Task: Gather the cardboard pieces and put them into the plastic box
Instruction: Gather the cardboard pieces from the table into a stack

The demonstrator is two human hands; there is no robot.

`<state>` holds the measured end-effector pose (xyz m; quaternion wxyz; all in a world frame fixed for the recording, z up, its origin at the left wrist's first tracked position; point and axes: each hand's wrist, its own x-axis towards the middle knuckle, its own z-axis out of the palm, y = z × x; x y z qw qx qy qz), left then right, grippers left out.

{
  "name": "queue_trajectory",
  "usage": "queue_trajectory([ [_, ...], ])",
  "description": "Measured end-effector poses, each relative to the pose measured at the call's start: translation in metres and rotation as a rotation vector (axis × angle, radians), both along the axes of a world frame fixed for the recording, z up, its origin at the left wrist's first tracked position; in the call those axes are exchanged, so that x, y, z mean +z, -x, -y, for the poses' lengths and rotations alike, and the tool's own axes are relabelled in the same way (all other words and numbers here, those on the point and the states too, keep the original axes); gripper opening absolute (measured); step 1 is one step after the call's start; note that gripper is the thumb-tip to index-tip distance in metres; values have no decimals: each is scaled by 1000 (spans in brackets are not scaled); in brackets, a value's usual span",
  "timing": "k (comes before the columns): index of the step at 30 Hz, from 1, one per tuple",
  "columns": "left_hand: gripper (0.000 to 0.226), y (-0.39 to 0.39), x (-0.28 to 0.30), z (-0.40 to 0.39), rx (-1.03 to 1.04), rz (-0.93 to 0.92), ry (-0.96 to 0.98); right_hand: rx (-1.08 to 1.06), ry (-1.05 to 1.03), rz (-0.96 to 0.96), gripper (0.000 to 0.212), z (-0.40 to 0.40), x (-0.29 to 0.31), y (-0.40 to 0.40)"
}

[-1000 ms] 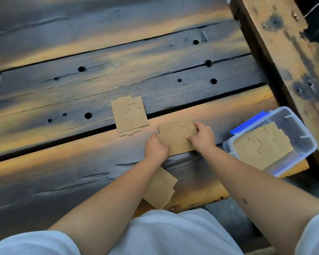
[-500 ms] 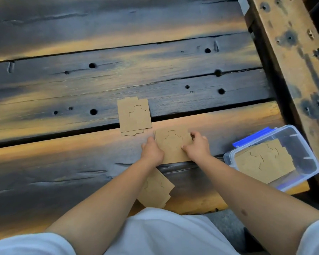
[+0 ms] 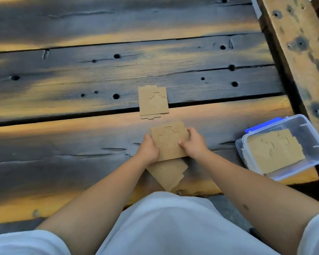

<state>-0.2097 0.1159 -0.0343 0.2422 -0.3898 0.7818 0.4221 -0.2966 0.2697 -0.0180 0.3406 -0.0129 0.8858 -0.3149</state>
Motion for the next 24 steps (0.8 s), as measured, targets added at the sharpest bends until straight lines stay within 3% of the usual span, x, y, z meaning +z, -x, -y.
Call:
queue_trajectory([
  [12, 40, -85, -1, -4, -10, -30, -42, -52, -73, -4, 53, -11, 4, -95],
  [20, 44, -109, -11, -16, 40, -20, -19, 3, -161, -28, 57, -14, -12, -108],
  [24, 67, -97, -9, -20, 75, -5, 1, 55, -230, -37, 57, -15, -17, -96],
])
